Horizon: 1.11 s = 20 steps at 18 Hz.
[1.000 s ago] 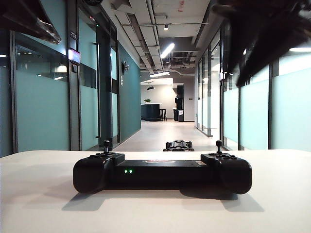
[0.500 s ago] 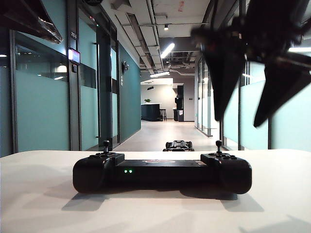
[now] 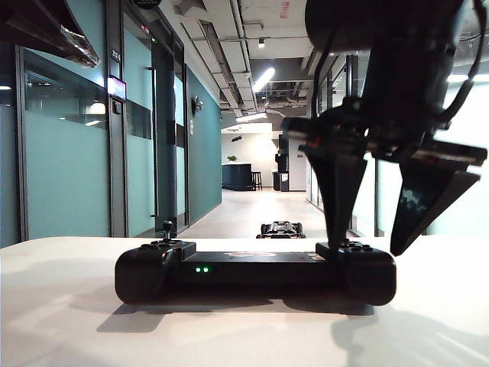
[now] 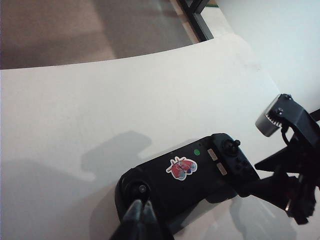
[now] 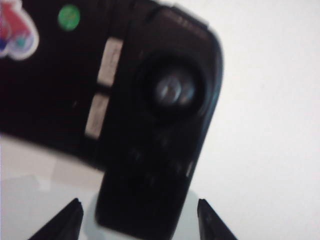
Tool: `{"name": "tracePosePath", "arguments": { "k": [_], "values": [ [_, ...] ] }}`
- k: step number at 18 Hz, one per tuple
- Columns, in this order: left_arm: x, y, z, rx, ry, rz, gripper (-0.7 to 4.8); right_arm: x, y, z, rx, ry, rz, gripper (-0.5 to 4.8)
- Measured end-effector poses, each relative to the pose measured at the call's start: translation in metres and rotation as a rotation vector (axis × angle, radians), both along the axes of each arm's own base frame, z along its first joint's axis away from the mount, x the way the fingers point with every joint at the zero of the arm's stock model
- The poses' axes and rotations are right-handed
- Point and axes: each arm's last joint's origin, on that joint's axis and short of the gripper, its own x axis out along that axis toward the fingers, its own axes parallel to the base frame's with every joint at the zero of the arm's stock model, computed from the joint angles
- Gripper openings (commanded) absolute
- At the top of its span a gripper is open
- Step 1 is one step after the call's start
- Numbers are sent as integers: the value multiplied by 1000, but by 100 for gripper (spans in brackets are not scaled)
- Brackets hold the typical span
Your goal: Push the left joystick on the remote control sitting on the white table forward to make the robot dog walk in a straight line until it approaches the door.
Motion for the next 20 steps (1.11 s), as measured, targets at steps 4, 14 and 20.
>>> {"name": "tracePosePath", "arguments": {
  "k": [4,14,20],
  "values": [
    [0,0,0,0,1,0,-5,9,-2,-7,5,9,-22,314],
    [1,0,0,0,2,-1,-5,16,4,-19,35,47,-9,314],
    [1,0,0,0,3,-2,-5,16,5,-17,43,82,0,314]
  ]
}}
